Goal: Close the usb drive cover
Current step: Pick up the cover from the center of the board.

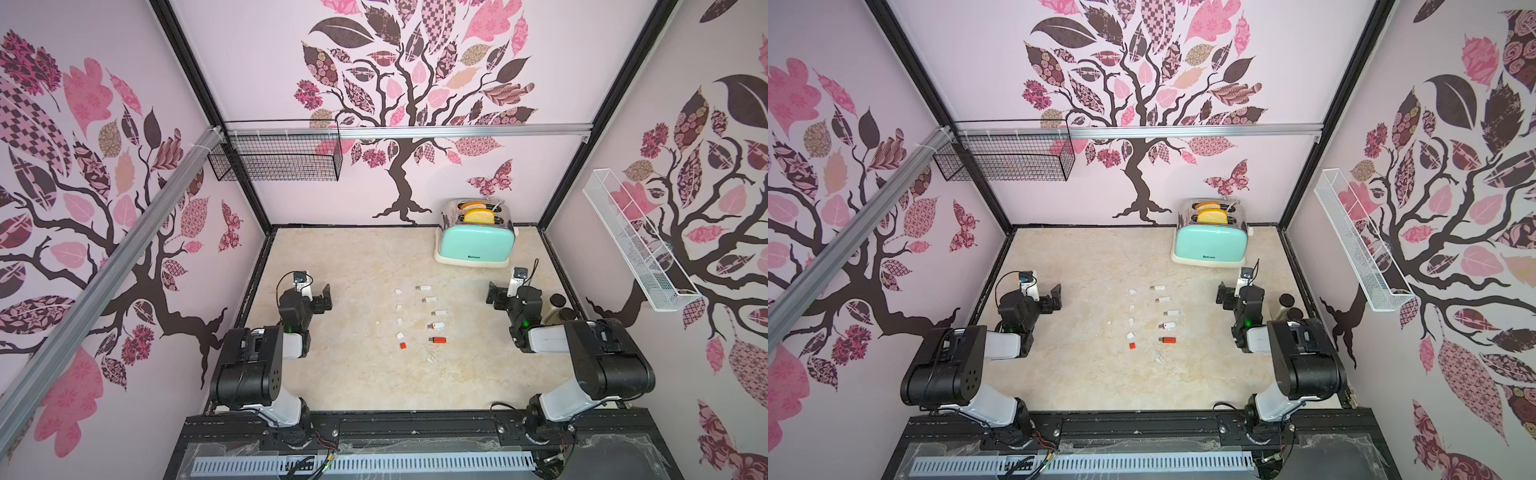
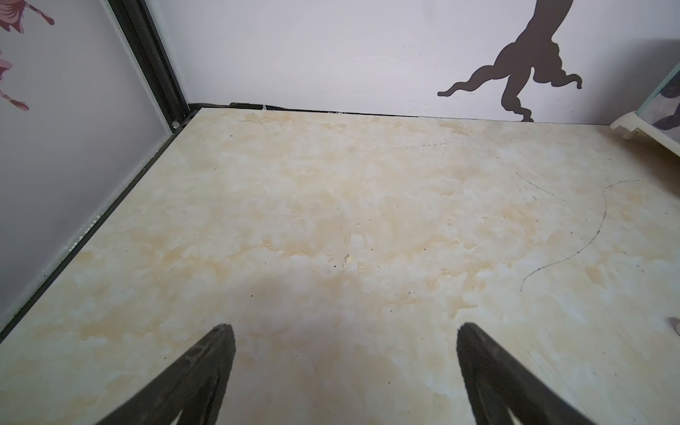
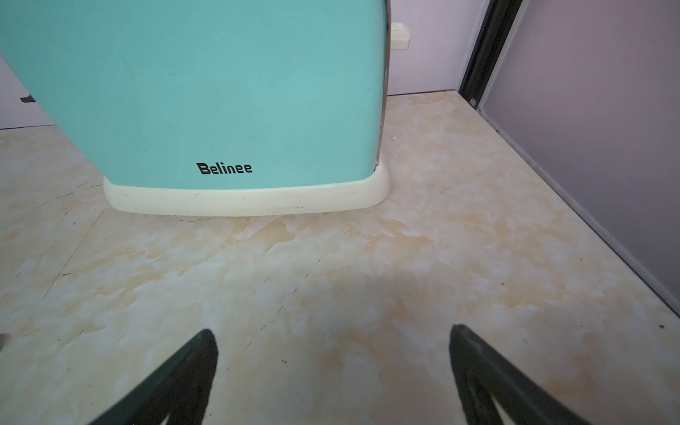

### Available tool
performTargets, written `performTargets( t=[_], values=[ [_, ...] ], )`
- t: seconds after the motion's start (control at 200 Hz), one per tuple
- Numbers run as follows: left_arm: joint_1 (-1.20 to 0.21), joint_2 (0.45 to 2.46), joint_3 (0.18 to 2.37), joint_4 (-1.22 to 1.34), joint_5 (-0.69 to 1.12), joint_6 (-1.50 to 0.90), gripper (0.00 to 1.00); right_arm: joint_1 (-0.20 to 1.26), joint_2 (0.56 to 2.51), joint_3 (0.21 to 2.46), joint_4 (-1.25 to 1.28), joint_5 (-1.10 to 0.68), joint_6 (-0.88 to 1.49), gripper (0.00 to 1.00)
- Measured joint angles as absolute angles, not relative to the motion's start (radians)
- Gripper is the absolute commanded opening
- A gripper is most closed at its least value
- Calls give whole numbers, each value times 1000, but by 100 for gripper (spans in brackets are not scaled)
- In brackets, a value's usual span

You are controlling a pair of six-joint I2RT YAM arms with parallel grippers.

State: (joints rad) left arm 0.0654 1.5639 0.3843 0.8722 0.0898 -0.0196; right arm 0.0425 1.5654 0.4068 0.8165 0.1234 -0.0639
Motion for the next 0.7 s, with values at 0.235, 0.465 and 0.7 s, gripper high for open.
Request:
performTargets(
  t=[0.235,0.465,0.7],
  values=[
    [65,1564,384,872,90,-20,98,43,1565,407,817,123,-64,99],
    [65,1564,384,872,90,-20,98,43,1565,407,816,123,-64,99],
    [65,1461,421,688,107,-15,98,67,1540,387,828,157,-71,99]
  ],
)
